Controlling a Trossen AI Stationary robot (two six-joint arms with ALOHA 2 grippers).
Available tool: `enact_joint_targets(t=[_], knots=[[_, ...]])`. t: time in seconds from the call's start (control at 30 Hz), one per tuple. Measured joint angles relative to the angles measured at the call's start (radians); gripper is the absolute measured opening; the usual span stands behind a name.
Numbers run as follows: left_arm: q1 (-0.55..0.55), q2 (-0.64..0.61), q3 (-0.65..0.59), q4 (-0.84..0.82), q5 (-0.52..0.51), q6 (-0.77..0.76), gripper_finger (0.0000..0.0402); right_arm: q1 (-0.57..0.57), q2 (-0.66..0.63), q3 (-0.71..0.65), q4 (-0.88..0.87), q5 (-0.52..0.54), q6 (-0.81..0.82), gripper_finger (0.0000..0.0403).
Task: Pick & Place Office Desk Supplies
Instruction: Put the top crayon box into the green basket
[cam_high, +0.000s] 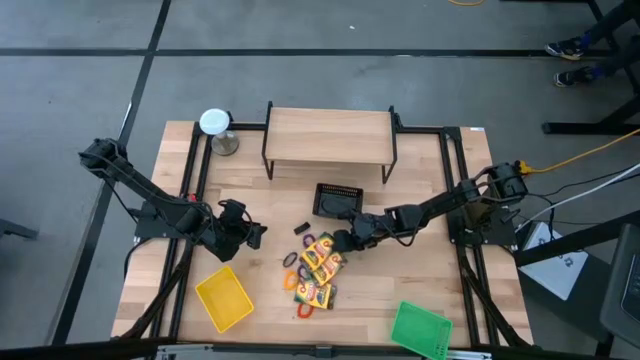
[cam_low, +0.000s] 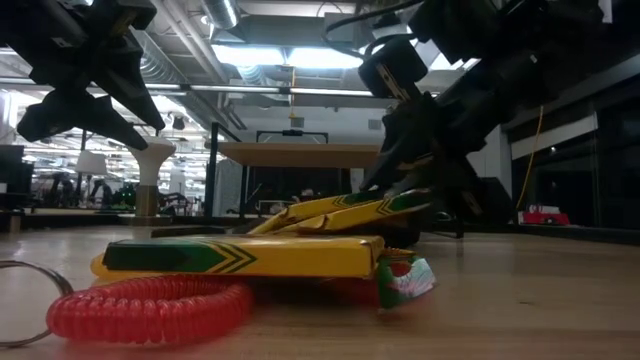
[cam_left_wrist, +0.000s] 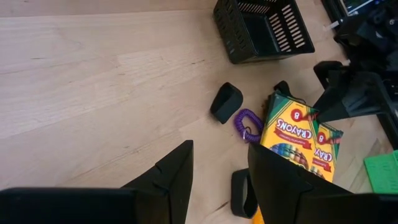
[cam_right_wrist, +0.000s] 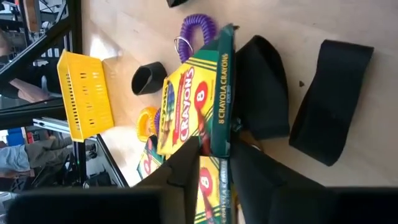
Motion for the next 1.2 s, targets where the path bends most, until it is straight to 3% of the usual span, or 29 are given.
enact_joint_targets(t=[0.2,0.37,0.57,0.67,0.83,0.9,1.2], knots=[[0.0,0.0,0.0,0.0,-0.005,-0.007,0.015,-0.011,-0.001,0.002,0.004,0.0,-0.013,0.0015],[0.0,0.0,0.0,0.0,-0.006,-0.008,0.015,-0.014,-0.001,0.002,0.001,0.0,-0.015,0.0029],[0.0,0.0,0.0,-0.002,-0.007,-0.008,0.015,-0.014,-0.001,0.002,0.001,0.008,-0.025,0.0017],[0.0,0.0,0.0,-0.003,-0.008,-0.008,0.015,-0.014,-0.001,0.002,0.0,0.008,-0.031,0.0047],[0.0,0.0,0.0,-0.003,-0.008,-0.008,0.015,-0.017,-0.001,0.001,-0.004,0.007,-0.048,0.0135],[0.0,0.0,0.0,-0.003,-0.009,-0.008,0.015,-0.019,-0.001,0.001,-0.004,0.003,-0.048,0.0143],[0.0,0.0,0.0,-0.002,-0.01,-0.008,0.015,-0.021,-0.001,0.001,-0.003,0.023,-0.048,0.0072]])
